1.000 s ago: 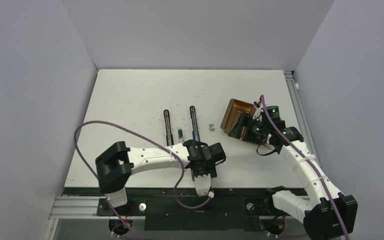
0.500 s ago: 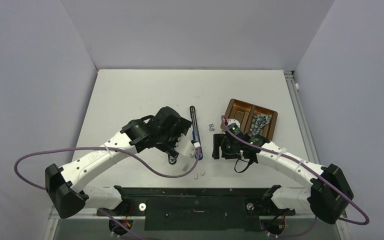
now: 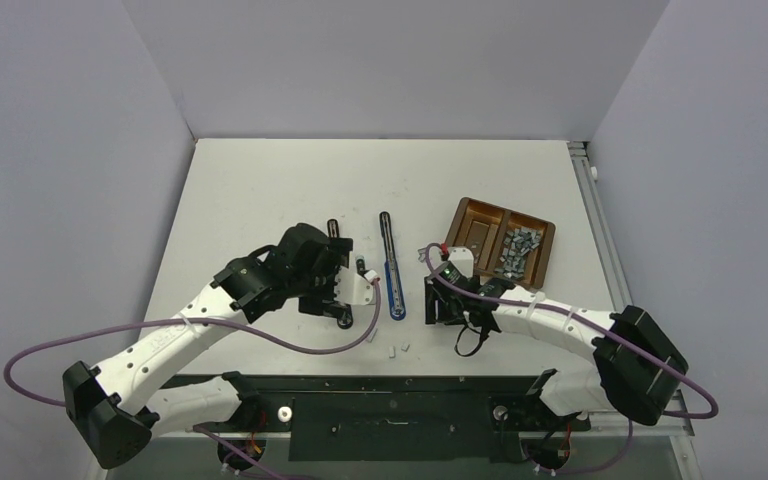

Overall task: Load the staples into the stapler
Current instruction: Pick up the staple from the center of the board.

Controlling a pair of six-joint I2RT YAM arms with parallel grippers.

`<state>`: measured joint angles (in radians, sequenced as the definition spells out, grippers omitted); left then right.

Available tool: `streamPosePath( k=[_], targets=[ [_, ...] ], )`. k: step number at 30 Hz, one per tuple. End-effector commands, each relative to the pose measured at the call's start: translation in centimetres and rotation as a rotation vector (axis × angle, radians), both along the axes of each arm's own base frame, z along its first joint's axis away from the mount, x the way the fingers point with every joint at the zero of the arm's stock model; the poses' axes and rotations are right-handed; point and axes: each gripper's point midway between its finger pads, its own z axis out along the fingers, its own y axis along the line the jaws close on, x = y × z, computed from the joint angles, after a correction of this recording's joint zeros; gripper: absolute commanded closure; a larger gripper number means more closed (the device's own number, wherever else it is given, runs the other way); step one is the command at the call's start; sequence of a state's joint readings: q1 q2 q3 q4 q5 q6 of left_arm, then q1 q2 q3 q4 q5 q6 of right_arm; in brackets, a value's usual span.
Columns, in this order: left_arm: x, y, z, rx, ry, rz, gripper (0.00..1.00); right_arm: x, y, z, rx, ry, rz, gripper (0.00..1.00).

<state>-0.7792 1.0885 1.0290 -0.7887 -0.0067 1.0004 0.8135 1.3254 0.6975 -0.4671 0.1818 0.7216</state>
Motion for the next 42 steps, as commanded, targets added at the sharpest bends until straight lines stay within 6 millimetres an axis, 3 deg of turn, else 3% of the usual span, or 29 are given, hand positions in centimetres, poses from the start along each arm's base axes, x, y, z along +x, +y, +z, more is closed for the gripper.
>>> streamPosePath(
  k=[1, 12, 30, 37, 42],
  targets=[
    [0.7, -1.7, 1.4, -0.128, -0.011, 0.038, 0.04, 1.4, 0.4, -0.6, 0.007, -0.068, -0.041, 0.37],
    [0.9, -2.3, 1.4, -0.141, -0.027, 0.014, 0.04, 1.8, 0.0, -2.2, -0.038, -0.064, -0.052, 0.47],
    [0.8, -3.2, 1.5, -0.149, -0.049, -0.023, 0.04, 1.8, -1.3, -2.8, -0.099, -0.076, -0.076, 0.77],
    [0.5, -4.2, 1.4, -0.170, -0.073, -0.059, 0.04, 1.9, -0.9, -1.8, -0.075, -0.087, -0.065, 0.89],
    [0.4, -6.0, 2.5, -0.243, -0.197, -0.150, 0.04, 2.2, 1.6, 1.4, 0.045, -0.093, 0.012, 0.91]
  ],
)
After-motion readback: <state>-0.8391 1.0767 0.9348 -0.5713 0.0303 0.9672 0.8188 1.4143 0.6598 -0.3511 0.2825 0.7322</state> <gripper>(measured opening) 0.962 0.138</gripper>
